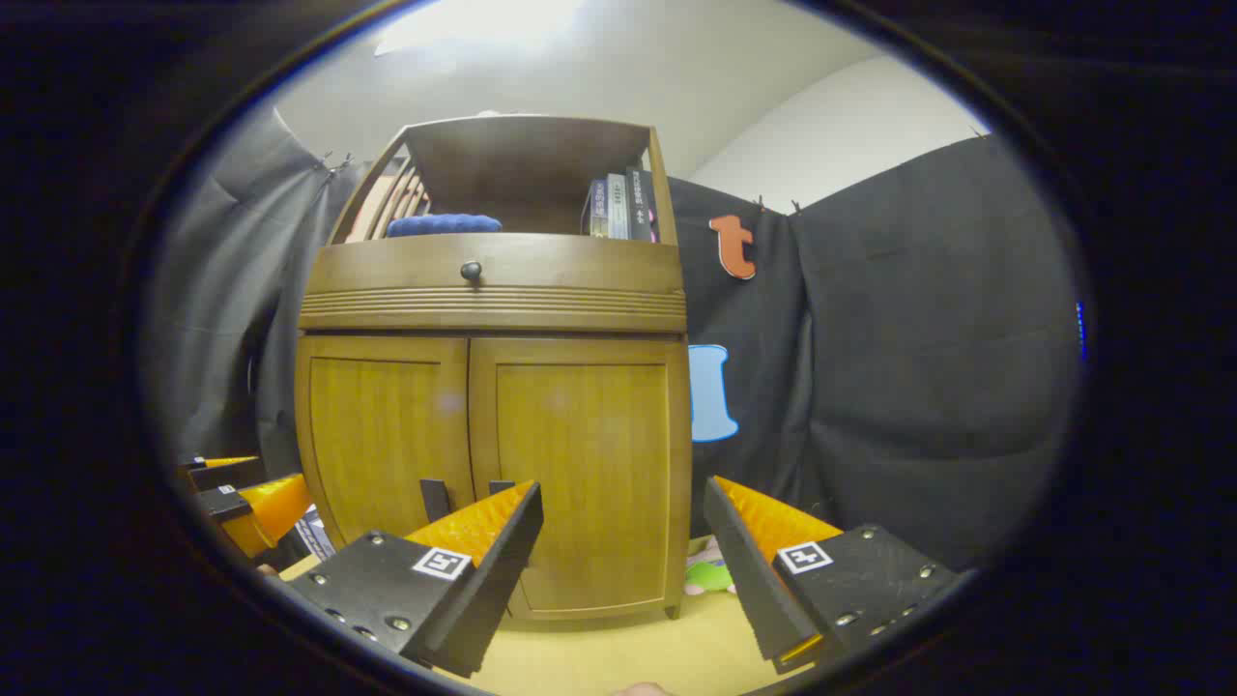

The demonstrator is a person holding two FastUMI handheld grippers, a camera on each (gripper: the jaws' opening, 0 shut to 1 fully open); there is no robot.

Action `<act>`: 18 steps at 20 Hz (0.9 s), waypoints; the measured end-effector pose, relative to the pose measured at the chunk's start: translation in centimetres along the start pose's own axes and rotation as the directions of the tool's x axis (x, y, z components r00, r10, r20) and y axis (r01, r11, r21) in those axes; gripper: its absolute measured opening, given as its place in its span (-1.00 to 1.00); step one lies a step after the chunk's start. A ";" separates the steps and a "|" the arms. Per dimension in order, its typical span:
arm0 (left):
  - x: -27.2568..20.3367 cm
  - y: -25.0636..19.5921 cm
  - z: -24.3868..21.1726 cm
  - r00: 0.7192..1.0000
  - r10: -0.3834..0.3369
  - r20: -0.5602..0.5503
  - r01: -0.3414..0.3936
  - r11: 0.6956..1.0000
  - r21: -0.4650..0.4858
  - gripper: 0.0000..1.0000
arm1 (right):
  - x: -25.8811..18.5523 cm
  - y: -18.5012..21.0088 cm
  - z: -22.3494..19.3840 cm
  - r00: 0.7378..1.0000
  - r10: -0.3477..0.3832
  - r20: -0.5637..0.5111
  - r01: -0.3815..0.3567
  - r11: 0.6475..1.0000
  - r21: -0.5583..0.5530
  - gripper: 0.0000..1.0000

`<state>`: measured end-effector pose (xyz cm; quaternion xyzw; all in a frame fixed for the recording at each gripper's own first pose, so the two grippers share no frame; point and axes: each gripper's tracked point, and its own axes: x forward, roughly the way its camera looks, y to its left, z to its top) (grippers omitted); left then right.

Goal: Open the right door of the double-door shoe cabinet with the right hand, and open the left door with the left hand.

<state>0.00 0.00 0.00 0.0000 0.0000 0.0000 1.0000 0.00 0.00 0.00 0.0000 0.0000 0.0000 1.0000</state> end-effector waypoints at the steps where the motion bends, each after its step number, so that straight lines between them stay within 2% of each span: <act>1: -0.1 0.0 0.1 1.000 0.001 0.004 -0.001 1.000 0.004 0.76 | 0.2 0.0 -0.1 1.000 0.000 -0.005 0.000 1.000 0.000 0.92; 2: -0.1 0.0 0.1 1.000 -0.001 0.007 0.001 1.000 0.006 0.76 | 0.4 -0.2 -0.3 1.000 -0.005 -0.010 0.005 1.000 -0.002 0.92; 3: -0.1 0.0 0.2 1.000 -0.003 0.008 0.003 1.000 0.005 0.87 | 0.6 -0.3 -0.4 1.000 -0.008 -0.013 0.008 1.000 -0.004 0.92; 4: -0.1 0.1 0.2 1.000 -0.003 0.009 0.003 1.000 0.005 0.76 | 0.7 -0.3 -0.6 1.000 -0.005 -0.018 0.005 1.000 -0.005 0.92; 5: -0.1 0.1 0.2 1.000 -0.001 0.008 0.001 1.000 0.004 0.76 | 0.8 -0.3 -0.6 1.000 -0.004 -0.021 0.004 1.000 -0.006 0.99; 7: 0.1 0.1 -0.1 1.000 -0.004 -0.003 0.004 1.000 0.001 0.76 | 0.9 -0.5 -0.7 1.000 -0.007 -0.027 0.006 1.000 -0.012 0.99; 8: 0.1 0.1 -0.1 1.000 -0.006 -0.006 0.006 1.000 0.001 0.87 | 1.1 -0.4 -0.8 1.000 -0.005 -0.029 0.005 1.000 -0.014 0.99; 9: 0.2 0.2 -0.1 1.000 -0.004 -0.007 0.004 1.000 0.002 0.76 | 1.2 -0.3 -0.8 1.000 -0.003 -0.031 0.002 1.000 -0.016 0.92; 11: 0.2 0.4 0.0 1.000 -0.001 -0.006 0.001 1.000 0.007 0.76 | 1.6 -0.3 -1.0 0.999 -0.003 -0.032 0.002 1.000 -0.019 1.00; 12: 0.2 0.4 0.0 1.000 -0.002 -0.003 0.002 1.000 0.008 0.76 | 1.9 -0.2 -1.0 1.000 0.002 -0.029 -0.002 1.000 -0.021 0.92; 13: 0.2 0.4 0.1 1.000 -0.002 -0.003 0.002 1.000 0.009 0.87 | 2.2 0.0 -0.8 1.000 0.007 -0.026 -0.008 1.000 -0.024 0.92; 14: 0.2 0.4 0.1 1.000 -0.004 -0.001 0.004 1.000 0.010 0.77 | 2.6 0.0 -0.8 1.000 0.008 -0.020 -0.008 1.000 -0.029 0.92; 15: 0.1 0.4 0.2 1.000 -0.005 0.001 0.005 1.000 0.011 0.87 | 3.2 0.0 -0.8 1.000 0.006 -0.013 -0.007 0.999 -0.043 0.92; 18: 0.3 0.2 0.4 1.000 -0.026 0.014 0.026 1.000 0.011 0.87 | 5.8 0.5 -1.7 1.000 0.014 -0.010 -0.014 0.998 -0.068 0.92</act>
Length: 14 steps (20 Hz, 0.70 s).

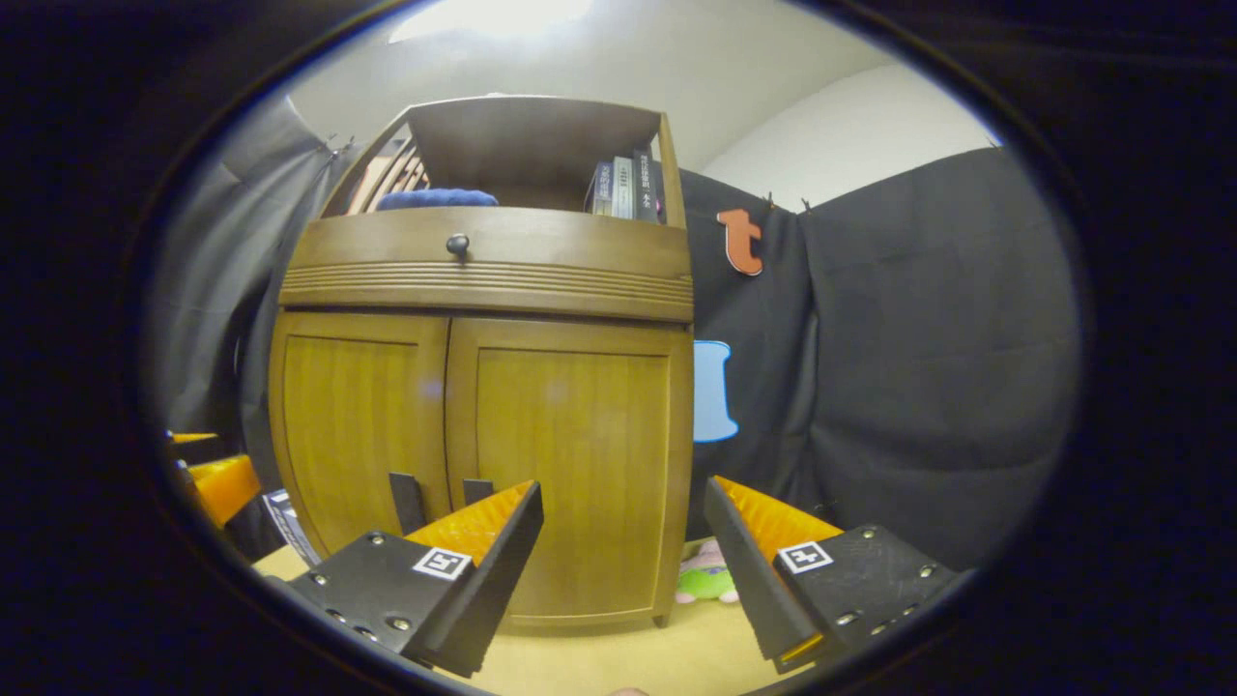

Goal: Open the right door of the double-door shoe cabinet with the right hand, and open the left door with the left hand.

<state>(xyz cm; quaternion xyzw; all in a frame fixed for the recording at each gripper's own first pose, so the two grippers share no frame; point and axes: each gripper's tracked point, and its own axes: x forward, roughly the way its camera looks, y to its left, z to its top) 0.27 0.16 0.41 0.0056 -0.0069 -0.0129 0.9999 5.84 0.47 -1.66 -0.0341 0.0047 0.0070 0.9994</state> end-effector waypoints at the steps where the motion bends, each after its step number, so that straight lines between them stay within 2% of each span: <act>1: 0.1 0.2 -0.1 1.000 0.003 -0.005 -0.003 1.000 0.003 0.76 | 1.0 0.4 -0.6 1.000 0.012 -0.010 -0.012 1.000 0.014 0.99; 3: 0.2 0.8 0.0 1.000 0.018 -0.003 -0.018 1.000 0.002 0.76 | 2.9 1.5 -1.4 0.998 0.054 -0.025 -0.052 0.997 0.054 1.00; 5: 0.4 1.2 0.0 1.000 0.025 -0.004 -0.025 1.000 -0.001 0.76 | 4.4 2.5 -1.6 0.997 0.079 -0.018 -0.078 0.995 0.056 0.93; 6: 0.5 1.5 0.0 1.000 0.028 -0.006 -0.028 1.000 0.002 0.76 | 5.2 3.2 -1.9 0.995 0.096 -0.016 -0.095 0.994 0.060 1.00; 7: 0.5 1.7 0.0 0.999 0.032 -0.005 -0.032 0.999 0.001 0.76 | 6.0 4.0 -2.2 0.993 0.116 -0.021 -0.114 0.991 0.065 0.93; 8: 0.5 2.0 0.0 0.999 0.036 -0.008 -0.036 0.999 -0.003 0.76 | 6.6 4.9 -2.7 0.990 0.135 -0.033 -0.133 0.989 0.072 0.99; 9: 0.5 2.2 0.0 0.999 0.037 -0.010 -0.037 0.999 -0.005 0.76 | 7.2 5.8 -3.3 0.986 0.156 -0.051 -0.151 0.985 0.083 0.93; 11: 0.7 2.6 -0.1 0.999 0.043 -0.015 -0.043 0.999 -0.009 0.76 | 8.2 8.1 -4.4 0.974 0.212 -0.076 -0.206 0.975 0.079 0.92; 13: 0.9 3.0 -0.1 0.998 0.053 -0.017 -0.053 0.999 0.001 0.76 | 8.6 10.3 -5.7 0.957 0.271 -0.101 -0.265 0.962 0.066 1.00; 14: 0.9 3.3 -0.1 0.998 0.060 -0.018 -0.060 0.998 -0.001 0.76 | 9.0 11.5 -6.6 0.949 0.296 -0.106 -0.290 0.955 0.069 0.93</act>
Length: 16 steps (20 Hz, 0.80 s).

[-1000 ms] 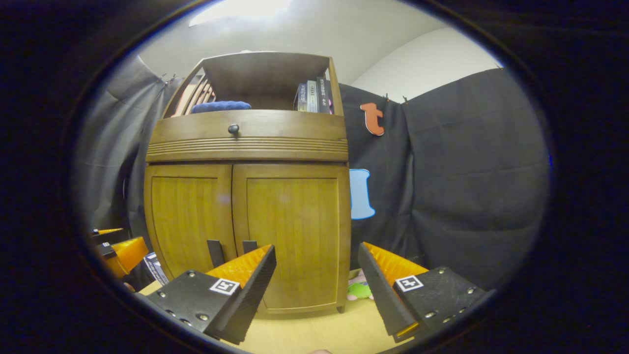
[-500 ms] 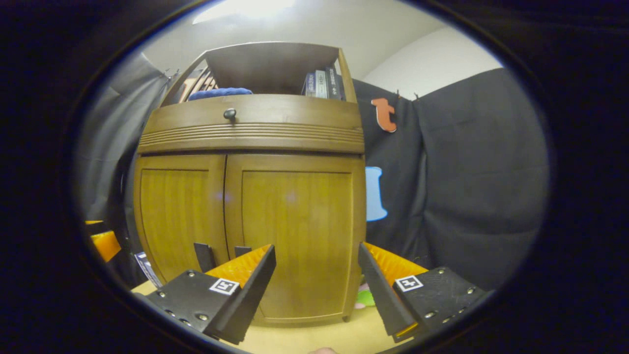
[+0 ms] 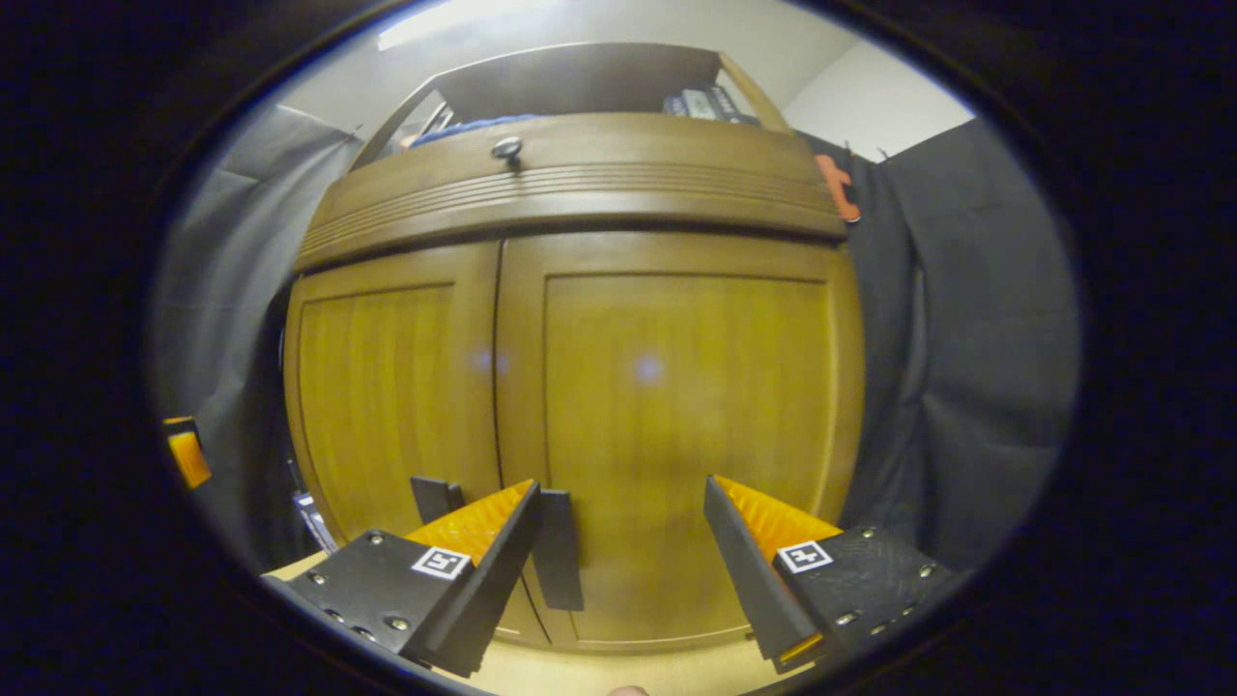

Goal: Open the right door of the double-door shoe cabinet with the right hand, and open the left door with the left hand.

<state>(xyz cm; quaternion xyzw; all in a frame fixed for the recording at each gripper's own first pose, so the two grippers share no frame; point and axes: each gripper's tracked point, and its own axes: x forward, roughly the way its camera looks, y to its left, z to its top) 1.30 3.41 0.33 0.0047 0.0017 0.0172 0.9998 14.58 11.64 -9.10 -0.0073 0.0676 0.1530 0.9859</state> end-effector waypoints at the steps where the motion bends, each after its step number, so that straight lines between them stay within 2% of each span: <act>1: 0.1 0.0 0.0 1.000 0.003 -0.001 -0.003 1.000 0.000 0.76 | 0.6 0.9 -0.9 1.000 0.020 -0.016 -0.020 1.000 -0.006 0.93; 3: 0.3 -0.1 -0.1 1.000 -0.005 -0.008 0.005 1.000 0.000 0.77 | 1.7 1.6 -2.3 0.998 0.020 -0.053 -0.022 1.000 -0.019 0.99; 4: 0.5 0.0 -0.2 1.000 -0.007 -0.008 0.007 1.000 -0.002 0.76 | 2.3 2.4 -3.0 0.997 0.045 -0.070 -0.046 0.999 -0.015 0.99; 5: 0.6 0.2 0.0 1.000 -0.006 -0.005 0.006 1.000 -0.006 0.76 | 3.0 2.7 -3.3 0.996 0.037 -0.081 -0.037 0.999 -0.005 0.97; 6: 0.7 0.5 0.0 1.000 -0.004 -0.004 0.004 1.000 -0.012 0.87 | 3.4 2.3 -3.4 0.996 0.007 -0.087 -0.007 1.000 0.009 0.72; 8: 0.8 0.9 -0.1 1.000 0.006 -0.006 -0.007 1.000 -0.020 0.87 | 3.4 2.9 -3.4 0.995 0.033 -0.094 -0.027 0.997 0.071 0.22; 9: 0.8 1.2 0.0 1.000 0.013 -0.008 -0.013 1.000 -0.023 0.87 | 2.1 2.4 -3.2 0.994 0.032 -0.101 -0.027 0.998 0.051 -0.02; 10: 1.0 1.4 -0.1 1.000 0.019 -0.008 -0.019 1.000 -0.024 0.87 | 3.4 2.3 -3.7 0.994 0.048 -0.100 -0.043 0.998 0.053 -0.12; 11: 1.0 1.5 -0.1 1.000 0.023 -0.008 -0.024 0.999 -0.023 0.87 | 3.3 2.2 -3.3 0.993 0.060 -0.099 -0.056 0.997 0.051 -0.37; 12: 1.1 1.6 -0.2 1.000 0.024 -0.012 -0.025 0.999 -0.022 0.87 | 3.1 2.3 -3.2 0.992 0.069 -0.110 -0.065 0.997 0.042 -0.44; 13: 1.2 1.6 -0.2 1.000 0.024 -0.014 -0.025 0.999 -0.022 0.87 | 2.6 2.3 -3.3 0.992 0.074 -0.101 -0.068 0.995 0.067 -0.30; 14: 1.2 1.7 -0.3 1.000 0.027 -0.015 -0.027 0.999 -0.019 0.87 | 2.5 2.4 -3.2 0.992 0.078 -0.104 -0.071 0.995 0.068 -0.51; 16: 1.2 1.8 -0.3 0.999 0.026 -0.019 -0.027 1.000 -0.017 0.87 | 2.0 2.4 -3.1 0.990 0.087 -0.109 -0.083 0.996 0.043 -0.51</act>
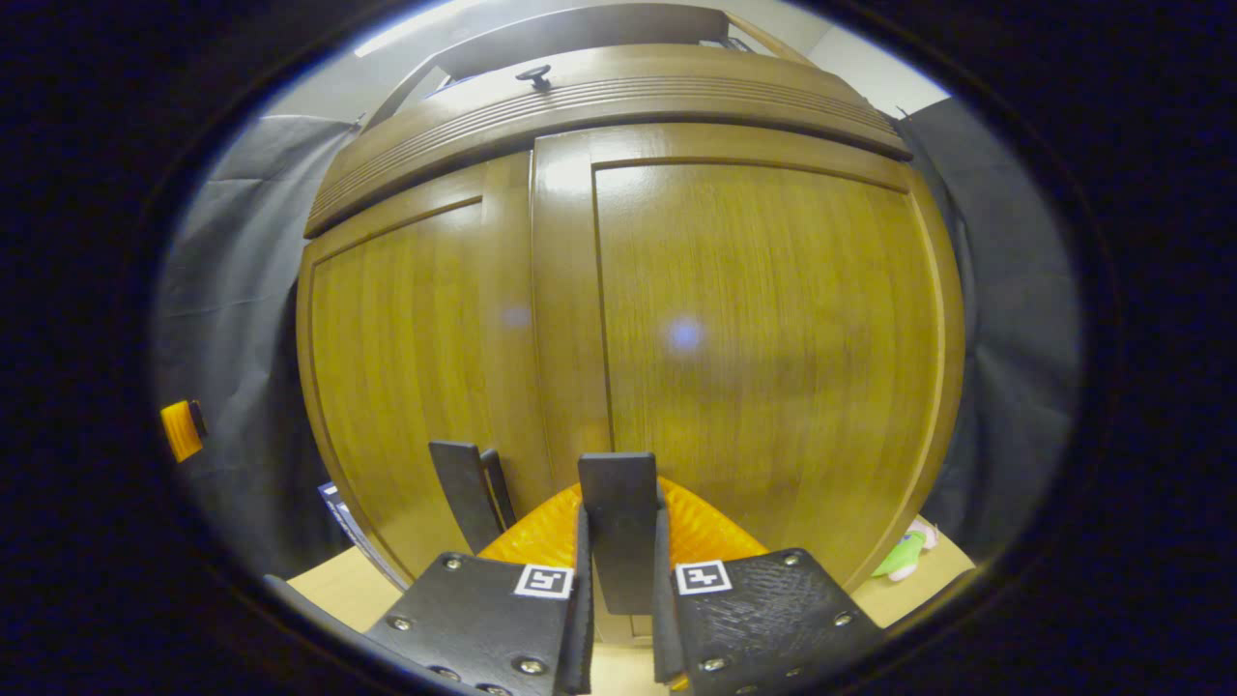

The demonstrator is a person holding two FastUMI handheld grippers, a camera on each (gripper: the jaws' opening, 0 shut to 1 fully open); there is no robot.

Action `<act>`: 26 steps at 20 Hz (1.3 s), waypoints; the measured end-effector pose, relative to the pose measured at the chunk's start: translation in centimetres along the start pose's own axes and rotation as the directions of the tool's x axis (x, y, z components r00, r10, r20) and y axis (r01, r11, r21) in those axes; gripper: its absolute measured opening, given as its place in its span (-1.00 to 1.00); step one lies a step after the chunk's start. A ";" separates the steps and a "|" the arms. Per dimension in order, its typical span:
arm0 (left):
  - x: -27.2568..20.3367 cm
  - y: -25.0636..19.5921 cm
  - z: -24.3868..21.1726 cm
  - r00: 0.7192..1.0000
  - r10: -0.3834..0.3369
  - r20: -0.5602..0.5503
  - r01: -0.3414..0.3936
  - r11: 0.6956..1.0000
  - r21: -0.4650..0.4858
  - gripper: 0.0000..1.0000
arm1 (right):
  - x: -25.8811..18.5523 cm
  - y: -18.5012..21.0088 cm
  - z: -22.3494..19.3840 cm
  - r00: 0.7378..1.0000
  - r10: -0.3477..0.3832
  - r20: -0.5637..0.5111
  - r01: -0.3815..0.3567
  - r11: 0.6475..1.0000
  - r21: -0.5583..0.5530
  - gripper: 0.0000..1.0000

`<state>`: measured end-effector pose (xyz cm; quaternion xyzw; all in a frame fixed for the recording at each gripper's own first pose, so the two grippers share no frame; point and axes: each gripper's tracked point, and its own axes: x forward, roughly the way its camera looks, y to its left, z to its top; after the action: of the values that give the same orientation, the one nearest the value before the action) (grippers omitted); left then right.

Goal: Open the right door of the double-door shoe cabinet with the right hand, and open the left door with the left hand.

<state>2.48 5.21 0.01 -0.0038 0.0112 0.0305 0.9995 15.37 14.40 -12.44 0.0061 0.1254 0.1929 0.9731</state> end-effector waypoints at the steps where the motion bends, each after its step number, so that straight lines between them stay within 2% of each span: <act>1: -0.1 -0.1 0.1 1.000 -0.004 0.001 0.004 1.000 -0.001 0.87 | -0.5 0.0 0.0 1.000 0.001 -0.005 -0.001 1.000 0.006 -0.51; 2: -0.2 0.0 0.2 1.000 -0.003 0.008 0.003 1.000 -0.002 0.76 | -1.4 -0.1 -0.3 1.000 0.006 -0.012 -0.006 1.000 0.001 -0.51; 3: -0.3 0.2 0.4 1.000 0.002 0.013 -0.002 1.000 0.000 0.76 | -2.1 -0.4 -0.6 1.000 0.012 -0.017 -0.013 1.000 -0.010 -0.51; 4: -0.3 0.4 0.4 1.000 0.005 0.019 -0.005 1.000 0.001 0.87 | -2.7 -0.4 -0.7 1.000 0.018 -0.019 -0.019 1.000 -0.004 -0.51; 6: -0.4 0.4 0.7 1.000 0.004 0.026 -0.004 1.000 -0.002 0.87 | -3.9 -0.6 -0.6 0.999 0.030 -0.027 -0.030 1.000 0.003 -0.51; 7: -0.4 0.4 0.6 1.000 0.000 0.024 0.000 1.000 -0.003 0.76 | -4.5 -0.7 -0.6 0.999 0.031 -0.031 -0.031 1.000 0.004 -0.51; 8: -0.2 0.2 0.4 1.000 -0.005 0.018 0.005 1.000 -0.001 0.76 | -5.1 -0.8 -0.6 0.999 0.032 -0.036 -0.032 0.999 -0.001 -0.51; 9: -0.2 -0.1 0.3 1.000 -0.013 0.012 0.013 1.000 0.002 0.87 | -5.6 -1.0 -0.6 0.999 0.033 -0.042 -0.033 0.999 -0.008 -0.44; 10: -0.2 -0.3 0.1 1.000 -0.021 0.006 0.021 1.000 0.003 0.87 | -6.2 -1.2 -0.7 0.998 0.034 -0.046 -0.034 0.999 -0.011 -0.51; 11: -0.1 -0.4 0.0 1.000 -0.027 -0.001 0.027 1.000 0.004 0.87 | -6.9 -1.4 -0.7 0.998 0.037 -0.053 -0.037 0.999 -0.011 -0.44; 12: -0.1 -0.4 -0.2 1.000 -0.027 -0.006 0.027 1.000 0.008 0.87 | -7.7 -1.7 -0.7 0.998 0.039 -0.054 -0.040 0.999 -0.008 -0.51; 14: 0.1 -0.2 -0.1 1.000 -0.020 -0.006 0.020 1.000 0.010 0.87 | -9.3 -2.4 -0.8 0.998 0.042 -0.053 -0.042 0.999 -0.004 -0.51; 16: 0.0 -0.5 0.0 1.000 -0.029 0.000 0.029 1.000 0.006 0.87 | -10.8 -3.1 -0.7 0.998 0.040 -0.046 -0.040 0.999 0.002 -0.51; 17: 0.0 -0.7 0.0 0.999 -0.033 -0.001 0.033 0.999 0.008 0.87 | -11.5 -3.6 -0.6 0.998 0.038 -0.044 -0.038 0.999 0.011 -0.58; 19: -0.1 -1.1 0.0 0.999 -0.041 0.000 0.041 0.999 0.018 0.87 | -12.7 -4.3 -0.6 0.998 0.034 -0.044 -0.033 0.999 0.019 -0.52; 26: -0.3 -1.9 -0.1 0.999 -0.047 0.007 0.046 0.998 0.040 0.86 | -16.1 -7.2 -0.5 0.999 -0.006 -0.042 0.007 1.000 0.028 -0.53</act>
<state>2.28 3.34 -0.06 0.0159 0.0079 0.0070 0.9998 3.52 1.69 -9.47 0.0155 0.1486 0.1881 0.9707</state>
